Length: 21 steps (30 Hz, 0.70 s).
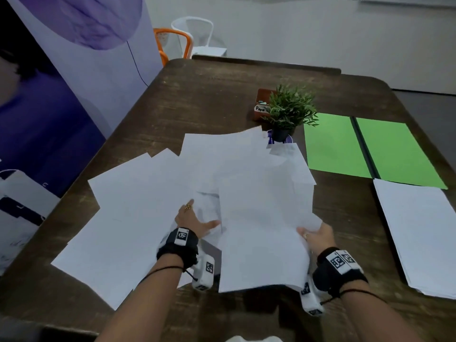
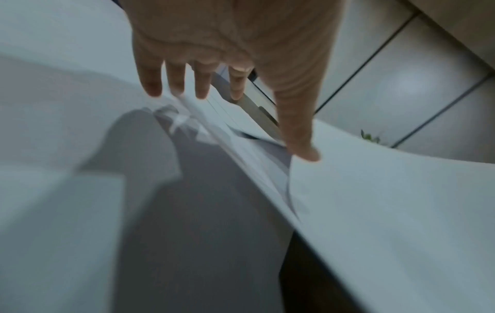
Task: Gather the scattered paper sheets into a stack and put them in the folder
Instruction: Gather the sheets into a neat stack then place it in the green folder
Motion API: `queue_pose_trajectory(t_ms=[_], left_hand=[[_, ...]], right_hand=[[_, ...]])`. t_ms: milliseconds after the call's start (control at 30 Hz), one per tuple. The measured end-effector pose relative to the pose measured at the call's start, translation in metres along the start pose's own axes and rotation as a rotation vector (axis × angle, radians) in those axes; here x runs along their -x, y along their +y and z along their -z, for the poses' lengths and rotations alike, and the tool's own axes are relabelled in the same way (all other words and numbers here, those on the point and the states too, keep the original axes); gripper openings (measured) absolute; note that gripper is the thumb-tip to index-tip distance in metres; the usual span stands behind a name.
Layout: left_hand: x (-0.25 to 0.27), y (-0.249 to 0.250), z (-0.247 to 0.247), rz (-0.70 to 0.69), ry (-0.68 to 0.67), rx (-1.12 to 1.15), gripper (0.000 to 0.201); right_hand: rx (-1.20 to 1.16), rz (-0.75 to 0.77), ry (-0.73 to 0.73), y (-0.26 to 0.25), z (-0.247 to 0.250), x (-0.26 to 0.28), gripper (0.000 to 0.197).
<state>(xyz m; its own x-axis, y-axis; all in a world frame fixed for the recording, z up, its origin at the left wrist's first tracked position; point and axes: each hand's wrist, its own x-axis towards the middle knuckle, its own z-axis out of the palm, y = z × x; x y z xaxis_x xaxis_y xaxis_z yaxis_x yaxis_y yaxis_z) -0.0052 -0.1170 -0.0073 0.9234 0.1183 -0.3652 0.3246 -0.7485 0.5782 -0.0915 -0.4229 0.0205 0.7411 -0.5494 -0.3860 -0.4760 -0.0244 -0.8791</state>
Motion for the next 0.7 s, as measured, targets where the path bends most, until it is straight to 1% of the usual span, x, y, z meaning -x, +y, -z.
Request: queue_pose_trajectory(t_ms=[67,100,133,167,200,267,300,333,367,400,467,533,567,600,633,667,700], left_hand=[[-0.010,0.009,0.008,0.034,-0.058,0.207,0.113],[-0.012,0.015,0.010,0.042,-0.101,0.274,0.114],[-0.013,0.020,0.011,0.036,-0.130,0.326,0.111],[-0.012,0.026,0.011,0.011,-0.120,0.391,0.103],[-0.012,0.030,0.010,-0.011,-0.070,0.473,0.089],[-0.009,0.036,0.008,-0.048,0.085,0.672,0.054],[-0.006,0.038,0.007,-0.058,0.148,0.786,0.047],[-0.004,0.038,0.005,-0.037,0.169,0.907,0.049],[-0.001,0.038,0.000,0.009,0.136,1.034,0.056],[0.000,0.036,-0.009,0.072,0.060,1.128,0.064],[0.005,0.030,-0.031,0.157,-0.087,1.163,0.071],[0.013,0.028,-0.045,0.148,-0.191,1.176,0.072],[0.017,0.030,-0.047,0.116,-0.250,1.183,0.067],[0.017,0.032,-0.046,0.090,-0.284,1.186,0.057],[0.016,0.034,-0.045,0.077,-0.283,1.186,0.048],[0.012,0.037,-0.041,0.080,-0.253,1.171,0.044],[0.006,0.037,-0.038,0.096,-0.193,1.106,0.045]], right_hand=[[-0.065,0.035,-0.008,-0.017,0.010,0.006,0.030],[-0.098,0.050,0.000,-0.025,0.015,0.009,0.027],[-0.130,0.076,0.018,-0.034,0.019,0.012,0.025],[-0.148,0.096,0.030,-0.040,0.023,0.013,0.023],[-0.159,0.118,0.037,-0.042,0.027,0.011,0.020],[-0.171,0.143,0.045,-0.041,0.035,0.009,0.015],[-0.188,0.137,0.052,-0.036,0.038,0.007,0.015],[-0.199,0.122,0.057,-0.032,0.040,0.005,0.016],[-0.216,0.095,0.055,-0.026,0.041,0.003,0.018],[-0.243,0.053,0.051,-0.019,0.040,0.001,0.019],[-0.287,-0.042,0.045,-0.003,0.033,-0.005,0.024],[-0.303,-0.112,0.032,0.009,0.025,-0.010,0.029],[-0.291,-0.132,0.020,0.012,0.021,-0.011,0.030],[-0.237,-0.134,-0.003,0.014,0.018,-0.011,0.031],[-0.156,-0.110,-0.028,0.017,0.016,-0.014,0.033],[-0.052,-0.082,-0.066,0.017,0.014,-0.013,0.036],[0.038,-0.051,-0.100,0.019,0.013,-0.015,0.044]])
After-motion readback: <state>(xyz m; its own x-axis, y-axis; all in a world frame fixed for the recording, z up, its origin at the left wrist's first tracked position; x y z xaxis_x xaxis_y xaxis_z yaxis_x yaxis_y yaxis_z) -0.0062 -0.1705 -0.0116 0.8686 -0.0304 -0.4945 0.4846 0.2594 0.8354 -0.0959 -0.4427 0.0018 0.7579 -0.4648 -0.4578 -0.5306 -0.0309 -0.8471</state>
